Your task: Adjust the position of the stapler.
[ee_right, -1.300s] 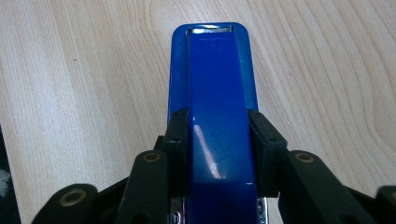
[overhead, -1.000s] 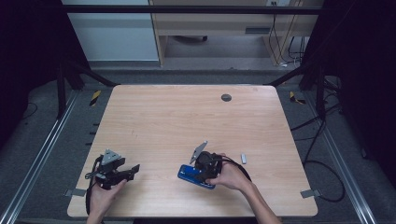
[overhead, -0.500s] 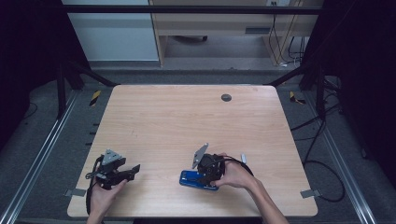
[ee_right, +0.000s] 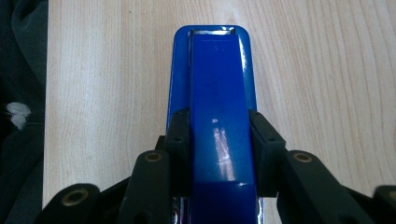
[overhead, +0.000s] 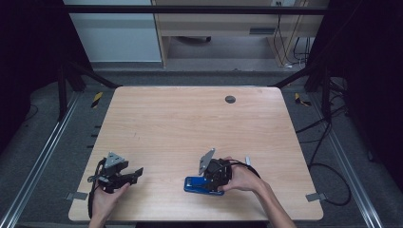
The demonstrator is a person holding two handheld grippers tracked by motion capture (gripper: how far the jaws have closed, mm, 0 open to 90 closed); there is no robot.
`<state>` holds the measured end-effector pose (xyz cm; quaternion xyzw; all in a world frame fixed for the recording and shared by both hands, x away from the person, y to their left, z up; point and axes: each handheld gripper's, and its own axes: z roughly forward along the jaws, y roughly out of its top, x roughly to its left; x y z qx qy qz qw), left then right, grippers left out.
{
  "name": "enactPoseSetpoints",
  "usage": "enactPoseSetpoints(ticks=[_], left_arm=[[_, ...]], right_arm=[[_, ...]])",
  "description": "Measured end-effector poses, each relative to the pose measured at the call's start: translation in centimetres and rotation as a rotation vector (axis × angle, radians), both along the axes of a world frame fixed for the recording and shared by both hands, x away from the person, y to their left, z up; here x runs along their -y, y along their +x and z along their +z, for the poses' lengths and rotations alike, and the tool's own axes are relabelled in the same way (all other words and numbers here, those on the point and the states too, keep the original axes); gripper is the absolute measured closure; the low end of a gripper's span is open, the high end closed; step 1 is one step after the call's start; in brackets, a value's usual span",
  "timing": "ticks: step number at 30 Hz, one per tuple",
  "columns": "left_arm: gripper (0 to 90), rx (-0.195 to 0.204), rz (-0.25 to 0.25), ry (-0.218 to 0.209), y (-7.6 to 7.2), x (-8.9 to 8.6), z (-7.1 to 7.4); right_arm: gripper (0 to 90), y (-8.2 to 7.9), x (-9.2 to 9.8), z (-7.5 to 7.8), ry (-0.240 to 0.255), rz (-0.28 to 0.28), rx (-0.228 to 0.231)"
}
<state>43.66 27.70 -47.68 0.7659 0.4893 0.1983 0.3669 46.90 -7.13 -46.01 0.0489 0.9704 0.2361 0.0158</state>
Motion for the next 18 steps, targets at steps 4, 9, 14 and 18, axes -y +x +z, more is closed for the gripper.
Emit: enactPoseSetpoints(ticks=[4,9,14,18], left_arm=[[31.3,-0.001,-0.005,0.000,-0.03,0.07,-0.02],[31.3,-0.001,-0.006,0.000,-0.03,0.16,-0.06],[31.3,-0.002,-0.009,0.003,-0.04,0.21,-0.05],[31.3,-0.003,-0.011,0.004,-0.03,0.22,-0.06]], right_arm=[[63.7,-0.10,0.02,-0.06,0.006,-0.019,-0.005],[56.4,-0.25,0.25,0.56,0.028,-0.046,-0.003],[56.9,-0.42,0.54,0.41,-0.009,-0.053,-0.006],[58.9,-0.34,0.54,0.16,-0.026,-0.056,-0.011]])
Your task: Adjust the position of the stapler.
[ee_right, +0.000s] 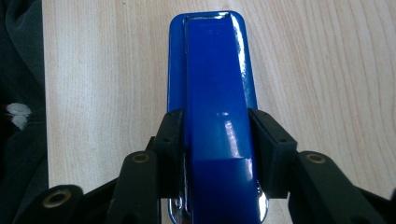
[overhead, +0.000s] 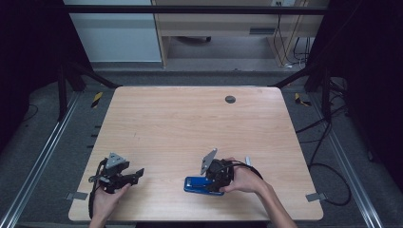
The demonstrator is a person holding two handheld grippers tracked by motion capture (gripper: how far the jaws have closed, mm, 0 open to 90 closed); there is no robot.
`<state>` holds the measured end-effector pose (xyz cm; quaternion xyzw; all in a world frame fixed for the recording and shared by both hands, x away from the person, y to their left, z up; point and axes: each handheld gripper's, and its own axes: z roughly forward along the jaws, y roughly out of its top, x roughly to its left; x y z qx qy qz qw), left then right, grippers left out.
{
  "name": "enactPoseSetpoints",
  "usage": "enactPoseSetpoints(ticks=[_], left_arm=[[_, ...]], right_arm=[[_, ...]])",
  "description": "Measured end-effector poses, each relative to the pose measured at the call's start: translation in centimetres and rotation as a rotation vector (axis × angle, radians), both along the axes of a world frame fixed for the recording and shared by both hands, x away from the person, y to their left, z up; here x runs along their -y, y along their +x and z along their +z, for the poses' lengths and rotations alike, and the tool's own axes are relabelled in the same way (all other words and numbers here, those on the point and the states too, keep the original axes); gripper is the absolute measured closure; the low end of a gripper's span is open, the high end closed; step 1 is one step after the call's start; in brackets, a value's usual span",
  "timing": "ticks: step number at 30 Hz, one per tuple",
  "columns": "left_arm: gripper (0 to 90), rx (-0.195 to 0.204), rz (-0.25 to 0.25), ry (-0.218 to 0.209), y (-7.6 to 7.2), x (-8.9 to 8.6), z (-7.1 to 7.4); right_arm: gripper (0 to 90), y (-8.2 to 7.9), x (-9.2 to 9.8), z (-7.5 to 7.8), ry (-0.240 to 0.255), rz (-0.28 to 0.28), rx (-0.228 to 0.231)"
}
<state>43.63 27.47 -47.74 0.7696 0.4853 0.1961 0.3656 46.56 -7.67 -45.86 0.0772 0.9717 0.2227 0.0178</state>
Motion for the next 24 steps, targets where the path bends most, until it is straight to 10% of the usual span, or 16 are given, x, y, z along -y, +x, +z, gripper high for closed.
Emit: enactPoseSetpoints(ticks=[24], left_arm=[[31.3,-0.001,0.002,0.001,0.04,-0.05,-0.04]], right_arm=[[65.9,0.09,-0.58,-0.21,0.000,0.102,0.035]])
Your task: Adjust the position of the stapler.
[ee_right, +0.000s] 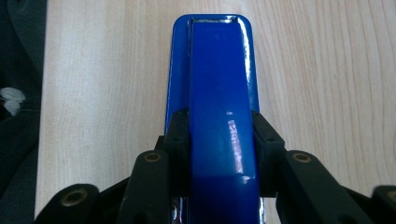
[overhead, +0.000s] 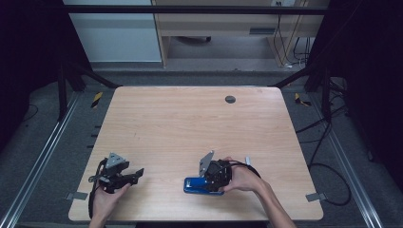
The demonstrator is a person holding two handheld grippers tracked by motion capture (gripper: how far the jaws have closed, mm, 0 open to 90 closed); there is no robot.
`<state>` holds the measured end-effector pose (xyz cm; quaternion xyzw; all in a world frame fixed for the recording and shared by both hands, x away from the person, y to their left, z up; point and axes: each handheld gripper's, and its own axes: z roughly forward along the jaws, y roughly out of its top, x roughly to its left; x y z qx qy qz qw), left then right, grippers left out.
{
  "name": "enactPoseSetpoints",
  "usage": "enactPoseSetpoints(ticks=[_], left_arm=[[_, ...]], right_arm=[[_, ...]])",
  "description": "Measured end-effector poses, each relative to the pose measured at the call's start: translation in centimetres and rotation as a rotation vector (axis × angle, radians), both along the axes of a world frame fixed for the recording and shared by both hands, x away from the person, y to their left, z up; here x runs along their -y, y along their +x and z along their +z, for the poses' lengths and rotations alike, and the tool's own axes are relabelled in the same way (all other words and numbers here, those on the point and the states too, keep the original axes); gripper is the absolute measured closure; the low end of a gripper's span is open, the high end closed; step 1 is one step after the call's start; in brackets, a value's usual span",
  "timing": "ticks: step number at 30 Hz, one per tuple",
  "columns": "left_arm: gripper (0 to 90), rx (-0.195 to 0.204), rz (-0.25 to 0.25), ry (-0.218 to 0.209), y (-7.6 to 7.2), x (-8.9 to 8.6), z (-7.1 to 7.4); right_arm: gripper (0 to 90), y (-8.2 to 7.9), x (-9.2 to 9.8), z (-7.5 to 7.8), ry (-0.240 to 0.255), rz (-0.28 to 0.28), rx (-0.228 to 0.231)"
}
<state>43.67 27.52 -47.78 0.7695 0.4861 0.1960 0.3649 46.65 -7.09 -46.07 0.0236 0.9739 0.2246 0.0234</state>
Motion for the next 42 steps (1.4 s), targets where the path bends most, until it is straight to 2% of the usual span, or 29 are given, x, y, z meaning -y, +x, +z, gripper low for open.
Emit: enactPoseSetpoints(ticks=[3,7,12,13,14,17,18,19,20,24,26,28,31,33,34,35,39,42], left_arm=[[31.3,-0.003,-0.003,0.004,0.0,0.0,0.0],[31.3,-0.002,-0.004,0.003,0.0,0.0,0.0],[31.2,-0.002,-0.004,0.003,0.0,0.1,0.0],[31.2,-0.002,-0.005,0.002,0.0,0.1,0.0],[31.2,-0.001,-0.005,0.001,0.0,0.1,0.0],[31.0,-0.001,-0.007,0.000,0.0,0.1,0.0],[30.9,-0.001,-0.007,0.000,0.0,0.1,0.0],[30.9,-0.001,-0.009,0.000,0.0,0.1,0.0],[30.9,-0.002,-0.010,-0.001,0.0,0.1,0.0],[31.1,0.003,-0.011,-0.003,-0.1,0.2,0.0],[31.4,0.003,-0.016,0.001,-0.1,0.2,0.1],[31.5,0.002,-0.019,0.005,-0.1,0.3,0.0],[32.0,0.004,-0.021,0.008,-0.1,0.5,0.0],[33.2,0.006,-0.030,0.014,-0.2,0.5,0.1],[34.3,0.006,-0.030,0.014,-0.2,0.5,0.1],[35.2,0.010,-0.030,0.021,-0.2,0.6,0.1],[37.8,0.024,-0.043,0.037,-0.3,0.9,-0.1],[43.0,0.036,-0.075,0.031,-0.5,1.1,0.1]], right_arm=[[65.8,0.0,0.0,0.2,0.019,0.018,-0.011],[65.8,0.0,0.0,-0.2,-0.015,0.018,-0.018],[65.3,0.0,0.2,-0.2,-0.003,0.017,-0.013],[62.2,0.0,0.2,-0.2,0.000,0.020,-0.013],[54.8,-0.1,0.2,-0.2,0.004,0.007,-0.026],[49.7,-0.4,0.4,0.1,0.044,-0.015,-0.021],[49.7,-0.4,0.4,0.1,0.044,-0.015,-0.021],[47.5,-0.4,0.6,0.4,0.079,-0.040,-0.017],[46.5,-0.5,0.8,0.6,0.093,-0.052,-0.015],[45.9,-0.4,1.8,1.4,0.166,-0.160,-0.004],[46.5,-0.5,2.4,1.8,0.228,-0.209,-0.011],[46.7,-0.7,3.0,2.3,0.297,-0.251,0.006],[47.7,-1.0,4.1,3.2,0.390,-0.293,0.010],[48.7,-1.2,4.7,3.8,0.416,-0.331,0.040],[48.7,-1.2,4.7,3.8,0.416,-0.331,0.040],[49.7,-1.4,5.9,4.4,0.449,-0.412,0.084],[52.2,-1.9,7.6,4.7,0.484,-0.506,0.129],[56.0,-2.4,8.9,4.6,0.501,-0.560,0.154]])
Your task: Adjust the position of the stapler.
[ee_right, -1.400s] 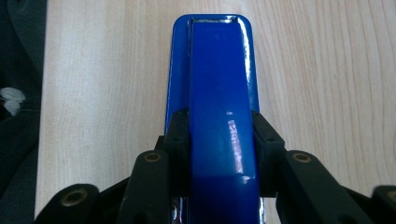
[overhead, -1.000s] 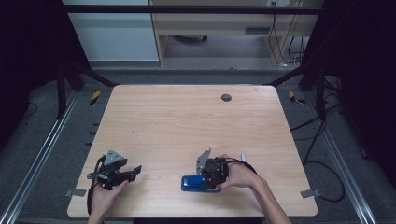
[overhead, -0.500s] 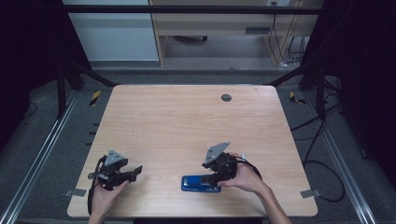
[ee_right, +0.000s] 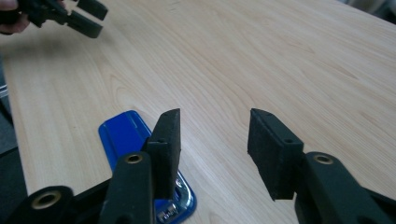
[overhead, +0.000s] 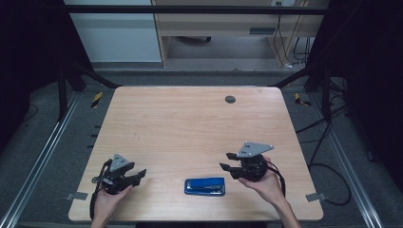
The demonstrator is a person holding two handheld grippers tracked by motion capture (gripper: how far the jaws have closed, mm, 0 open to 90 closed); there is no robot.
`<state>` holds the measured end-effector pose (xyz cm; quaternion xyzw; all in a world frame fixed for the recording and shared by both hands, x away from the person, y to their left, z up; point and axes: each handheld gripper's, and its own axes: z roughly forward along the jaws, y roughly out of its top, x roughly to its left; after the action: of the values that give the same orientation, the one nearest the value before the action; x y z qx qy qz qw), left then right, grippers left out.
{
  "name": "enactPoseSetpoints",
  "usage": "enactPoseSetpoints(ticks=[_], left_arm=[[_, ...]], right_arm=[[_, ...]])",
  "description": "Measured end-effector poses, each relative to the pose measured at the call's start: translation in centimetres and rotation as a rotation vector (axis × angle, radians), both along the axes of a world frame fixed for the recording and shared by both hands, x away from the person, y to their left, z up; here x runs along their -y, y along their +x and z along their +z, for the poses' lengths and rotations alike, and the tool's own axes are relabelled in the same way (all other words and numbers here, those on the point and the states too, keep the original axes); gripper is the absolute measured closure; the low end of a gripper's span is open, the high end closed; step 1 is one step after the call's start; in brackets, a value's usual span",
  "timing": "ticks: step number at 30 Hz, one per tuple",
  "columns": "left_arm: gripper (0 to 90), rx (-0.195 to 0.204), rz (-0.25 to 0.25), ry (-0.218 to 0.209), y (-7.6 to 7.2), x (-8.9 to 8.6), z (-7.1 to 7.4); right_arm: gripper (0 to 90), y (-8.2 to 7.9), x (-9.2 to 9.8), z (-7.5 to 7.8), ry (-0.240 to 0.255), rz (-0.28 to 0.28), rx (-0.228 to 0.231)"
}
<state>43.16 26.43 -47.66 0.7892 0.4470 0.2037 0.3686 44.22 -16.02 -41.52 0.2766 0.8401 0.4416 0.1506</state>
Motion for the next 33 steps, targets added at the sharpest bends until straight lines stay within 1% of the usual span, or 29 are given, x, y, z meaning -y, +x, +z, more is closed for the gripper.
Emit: enactPoseSetpoints(ticks=[1,3,4,5,6,7,8,10,12,14,16,19,21,24,27,30,33], left_arm=[[45.0,0.006,-0.006,-0.007,0.0,0.1,0.1],[45.8,0.025,-0.011,-0.010,-0.2,0.3,0.2],[46.1,0.029,-0.022,-0.017,-0.2,0.4,0.3],[46.7,0.032,-0.038,-0.018,-0.2,0.5,0.4],[46.7,0.035,-0.044,-0.015,-0.3,0.7,0.4],[46.6,0.037,-0.053,-0.015,-0.3,0.9,0.5],[46.2,0.038,-0.065,-0.027,-0.3,1.1,0.6],[46.0,0.031,-0.093,-0.033,-0.3,1.6,0.9],[45.4,0.028,-0.134,-0.040,-0.4,2.3,1.4],[44.1,0.034,-0.165,-0.035,-0.5,3.1,1.7],[43.9,0.044,-0.202,-0.028,-0.7,4.1,2.4],[42.5,0.041,-0.251,-0.020,-0.8,5.4,3.2],[42.5,0.040,-0.278,-0.012,-0.7,6.2,3.6],[41.5,0.036,-0.296,-0.014,-0.5,7.1,4.2],[40.8,0.039,-0.326,-0.014,-0.4,8.1,4.8],[40.4,0.039,-0.367,-0.002,-0.1,9.0,5.3],[40.4,0.033,-0.394,0.020,0.1,10.0,5.6]], right_arm=[[57.1,-0.2,0.5,-0.1,0.008,-0.022,-0.006],[60.1,-0.6,1.1,-0.3,0.028,-0.046,-0.007],[61.4,-0.8,1.4,-0.5,0.038,-0.060,-0.009],[63.1,-1.0,1.7,-0.7,0.048,-0.068,-0.010],[65.1,-1.3,2.0,-0.9,0.057,-0.079,-0.014],[66.3,-1.5,2.3,-1.1,0.059,-0.089,-0.011],[67.6,-1.7,2.5,-1.4,0.060,-0.097,-0.014],[71.5,-2.2,3.0,-1.9,0.056,-0.113,-0.013],[75.8,-2.8,3.5,-2.5,0.052,-0.123,-0.022],[79.2,-3.1,3.8,-2.9,0.055,-0.127,-0.027],[81.9,-3.6,4.0,-3.6,0.064,-0.139,-0.043],[83.9,-4.0,4.0,-4.4,0.060,-0.145,-0.059],[84.8,-4.1,4.0,-4.6,0.058,-0.141,-0.060],[86.1,-4.2,3.9,-4.9,0.058,-0.141,-0.066],[87.5,-4.2,3.6,-5.3,0.039,-0.141,-0.070],[87.7,-4.3,3.2,-5.5,0.031,-0.137,-0.072],[88.6,-4.3,2.9,-5.7,0.020,-0.133,-0.070]])
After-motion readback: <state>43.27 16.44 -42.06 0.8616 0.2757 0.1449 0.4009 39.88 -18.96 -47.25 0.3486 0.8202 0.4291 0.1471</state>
